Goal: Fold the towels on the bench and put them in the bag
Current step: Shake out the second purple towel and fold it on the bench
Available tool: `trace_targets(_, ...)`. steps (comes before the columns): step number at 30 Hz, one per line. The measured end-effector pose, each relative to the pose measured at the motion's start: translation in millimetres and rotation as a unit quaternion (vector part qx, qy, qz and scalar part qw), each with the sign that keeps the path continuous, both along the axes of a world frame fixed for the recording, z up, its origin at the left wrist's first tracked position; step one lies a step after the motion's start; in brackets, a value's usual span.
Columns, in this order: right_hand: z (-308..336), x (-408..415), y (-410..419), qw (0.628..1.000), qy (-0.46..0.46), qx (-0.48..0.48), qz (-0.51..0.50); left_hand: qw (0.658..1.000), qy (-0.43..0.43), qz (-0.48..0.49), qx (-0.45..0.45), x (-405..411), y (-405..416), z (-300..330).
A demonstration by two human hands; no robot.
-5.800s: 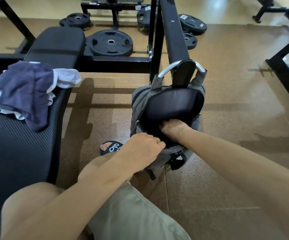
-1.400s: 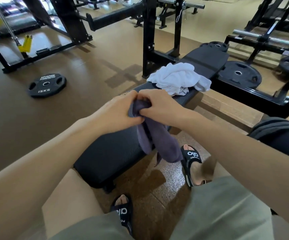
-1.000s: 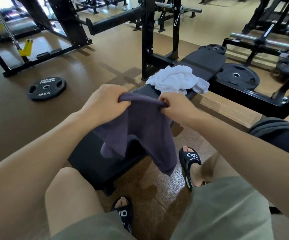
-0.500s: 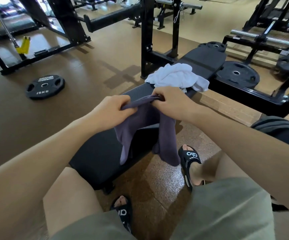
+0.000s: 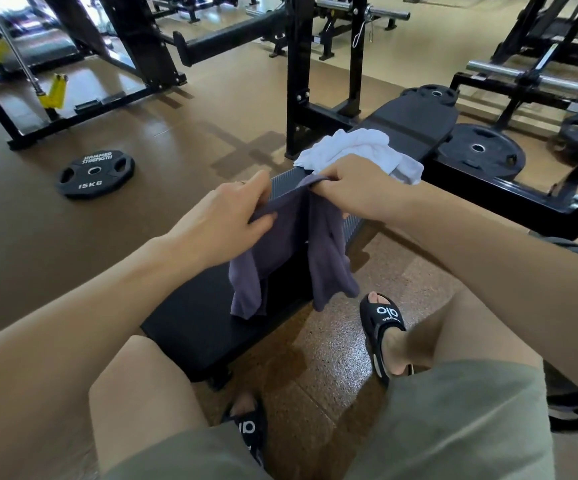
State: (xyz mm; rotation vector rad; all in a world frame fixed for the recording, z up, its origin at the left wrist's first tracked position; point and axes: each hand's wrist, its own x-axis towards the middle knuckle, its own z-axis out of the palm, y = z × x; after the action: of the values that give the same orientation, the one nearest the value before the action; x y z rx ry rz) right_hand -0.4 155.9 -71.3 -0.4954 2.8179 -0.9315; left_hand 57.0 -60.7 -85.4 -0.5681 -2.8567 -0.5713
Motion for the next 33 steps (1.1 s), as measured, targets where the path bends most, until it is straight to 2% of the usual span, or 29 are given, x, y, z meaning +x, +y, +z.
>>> trace_targets(4, 7, 1, 2, 0.999, 0.008, -0.036, -0.024, 0.999, 0.040, 0.006, -0.026, 2, 10, 3)
trace_targets(7, 11, -1, -3, 0.984, -0.058, -0.144, -0.082, 0.992, 0.084, -0.026, -0.093, 6, 17, 2)
trace_targets(9, 15, -1, -10, 0.969, -0.103, -0.197, -0.109, 0.990, 0.073, -0.046, -0.115, 9, 24, -2)
trace_targets(11, 19, 1, -17, 0.950, -0.137, -0.251, -0.122, 0.997, 0.026, -0.046, -0.056, 13, 33, -3)
trace_targets(13, 21, 2, -23, 0.932, -0.166, -0.300, -0.121, 0.999, -0.039, -0.001, 0.035, 12, 41, -3)
trace_targets(18, 18, 0, -32, 0.896, -0.203, -0.371, -0.133, 0.998, -0.025, 0.047, 0.034, 12, 54, -8)
trace_targets(23, 19, 1, -36, 0.883, -0.183, -0.388, -0.190, 0.990, -0.056, 0.066, 0.113, 8, 54, -7)
trace_targets(29, 17, 8, -41, 0.867, -0.188, -0.427, -0.175, 0.991, 0.014, 0.133, 0.001, 5, 55, -7)
trace_targets(33, 13, 8, -39, 0.882, -0.135, -0.412, -0.187, 0.990, 0.005, 0.142, -0.020, 6, 56, -6)
